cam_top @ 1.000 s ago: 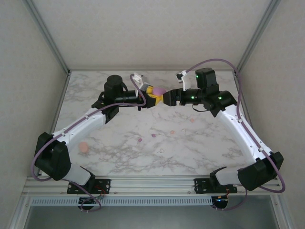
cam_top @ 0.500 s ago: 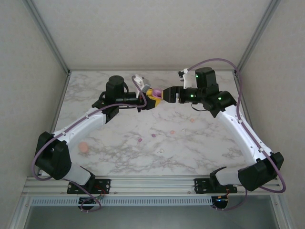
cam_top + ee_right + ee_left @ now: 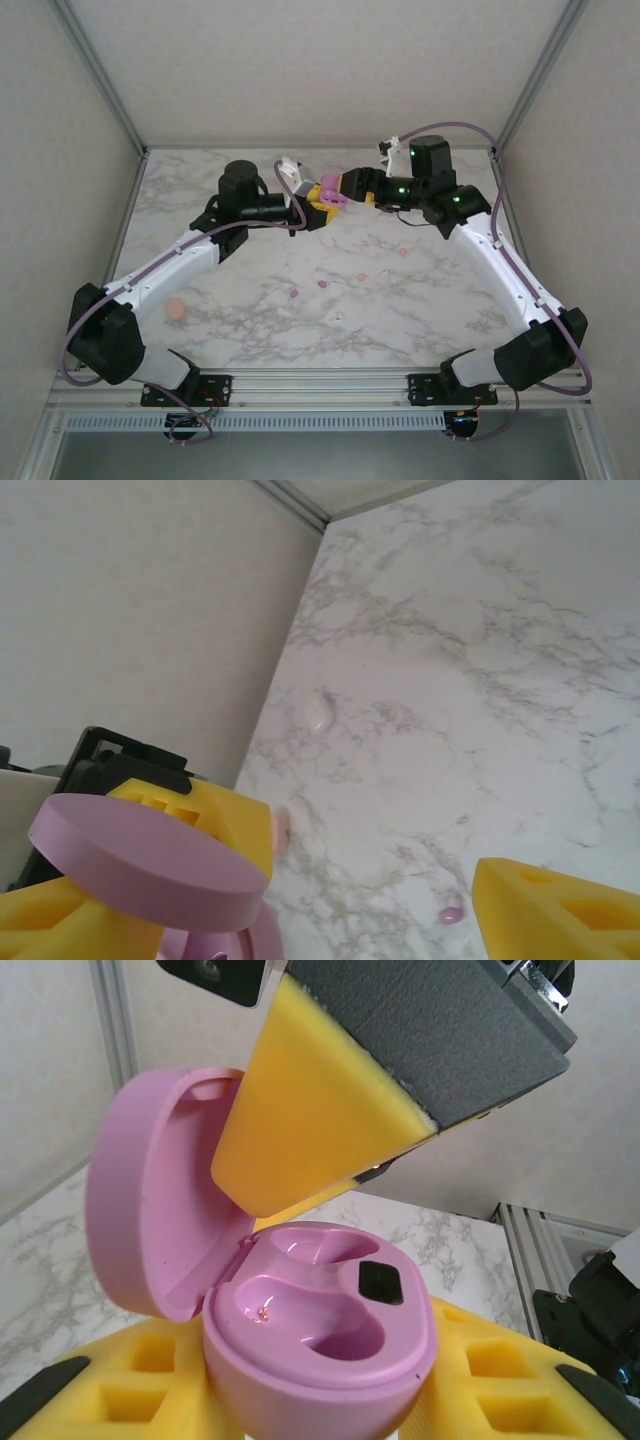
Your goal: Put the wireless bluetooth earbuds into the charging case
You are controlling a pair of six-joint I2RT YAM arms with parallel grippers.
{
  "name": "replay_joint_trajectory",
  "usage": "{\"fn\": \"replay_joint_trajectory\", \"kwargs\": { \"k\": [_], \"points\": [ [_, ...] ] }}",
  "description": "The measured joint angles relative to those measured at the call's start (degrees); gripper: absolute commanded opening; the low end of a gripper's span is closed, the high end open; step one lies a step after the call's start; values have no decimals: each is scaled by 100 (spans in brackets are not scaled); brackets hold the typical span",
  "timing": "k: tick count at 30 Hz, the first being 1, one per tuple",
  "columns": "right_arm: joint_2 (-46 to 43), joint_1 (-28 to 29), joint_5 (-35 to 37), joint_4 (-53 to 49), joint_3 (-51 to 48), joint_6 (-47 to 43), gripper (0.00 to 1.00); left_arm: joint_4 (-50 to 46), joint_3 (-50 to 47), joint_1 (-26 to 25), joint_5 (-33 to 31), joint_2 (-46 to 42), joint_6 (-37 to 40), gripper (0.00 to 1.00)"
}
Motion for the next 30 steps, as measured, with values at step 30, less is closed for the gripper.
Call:
{"fn": "replay_joint_trajectory", "kwargs": {
  "k": [30],
  "points": [
    [844,444,1521,-1217,-1375,-1222,44,1405,-1589,385,-1119,-1554,-756,29]
  ]
}}
